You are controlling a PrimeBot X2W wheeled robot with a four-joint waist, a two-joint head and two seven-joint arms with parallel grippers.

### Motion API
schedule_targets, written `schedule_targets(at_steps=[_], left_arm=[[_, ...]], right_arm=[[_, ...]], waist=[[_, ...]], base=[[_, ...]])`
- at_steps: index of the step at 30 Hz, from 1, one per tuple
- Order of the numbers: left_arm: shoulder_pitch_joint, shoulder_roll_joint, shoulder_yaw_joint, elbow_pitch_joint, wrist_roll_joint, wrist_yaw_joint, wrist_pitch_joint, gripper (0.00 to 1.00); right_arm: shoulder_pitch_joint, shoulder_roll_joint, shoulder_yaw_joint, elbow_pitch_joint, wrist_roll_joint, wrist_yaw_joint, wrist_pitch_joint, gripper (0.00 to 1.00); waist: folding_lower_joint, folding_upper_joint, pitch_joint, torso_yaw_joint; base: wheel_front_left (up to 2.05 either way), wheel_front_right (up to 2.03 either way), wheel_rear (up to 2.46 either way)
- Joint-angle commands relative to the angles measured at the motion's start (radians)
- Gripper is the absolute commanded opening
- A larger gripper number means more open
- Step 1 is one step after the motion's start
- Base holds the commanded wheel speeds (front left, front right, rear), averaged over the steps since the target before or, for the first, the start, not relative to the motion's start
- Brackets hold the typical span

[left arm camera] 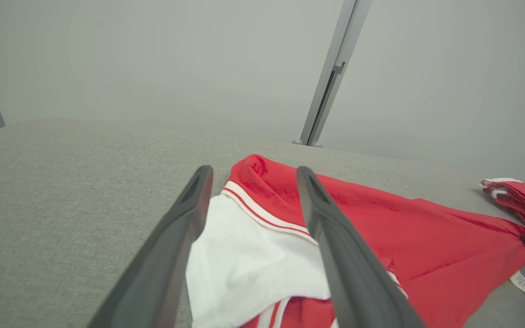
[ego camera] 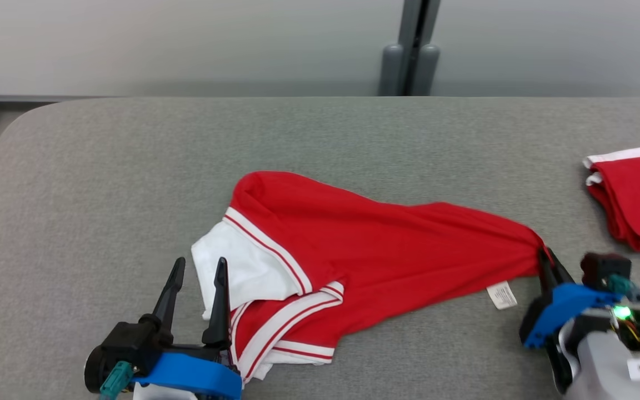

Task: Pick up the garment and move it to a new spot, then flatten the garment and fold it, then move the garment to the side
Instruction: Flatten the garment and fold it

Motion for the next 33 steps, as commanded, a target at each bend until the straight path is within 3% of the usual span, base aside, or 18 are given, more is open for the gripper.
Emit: schedule_targets(at_steps=[1,10,11,12,13,25,33], left_arm=[[0.011,0.002,-0.002,0.006,0.006,-0.006,-0.004,1.00],[0.024,0.003,-0.040,0.023,0.015,-0.024,0.006,1.00],[0.024,0.002,-0.047,0.025,0.016,-0.025,0.011,1.00],[0.023,0.001,-0.051,0.028,0.016,-0.026,0.012,1.00],[0.023,0.000,-0.053,0.030,0.015,-0.027,0.012,1.00],[0.001,-0.017,-0.163,0.083,0.035,-0.070,0.102,1.00],[-0.118,-0.019,-0.237,0.245,0.065,-0.101,0.206,1.00]], right_arm=[[0.054,-0.004,-0.019,-0.034,0.002,-0.001,-0.007,0.00],[0.265,0.022,-0.064,-0.209,0.011,-0.001,0.000,0.02],[0.274,0.023,-0.056,-0.225,0.011,-0.001,-0.001,0.35],[0.279,0.023,-0.041,-0.235,0.027,-0.001,-0.001,0.76],[0.284,0.023,-0.025,-0.244,0.041,0.000,-0.002,1.00],[0.311,0.024,0.060,-0.486,0.075,0.000,-0.009,1.00],[0.315,0.023,0.142,-0.590,0.124,0.000,0.029,1.00]], waist=[[0.0000,-0.0001,-0.021,-0.030],[0.0000,-0.0001,-0.043,-0.086],[0.0000,-0.0001,-0.046,-0.089],[0.0000,-0.0001,-0.049,-0.092],[0.0000,-0.0001,-0.053,-0.094],[0.0000,-0.0001,-0.079,-0.104],[0.0000,-0.0001,-0.053,-0.132]], base=[[0.00,0.00,0.00],[0.00,0.00,0.00],[0.00,0.00,0.00],[0.00,0.00,0.00],[0.00,0.00,0.00],[0.00,0.00,0.00],[0.00,0.00,0.00]])
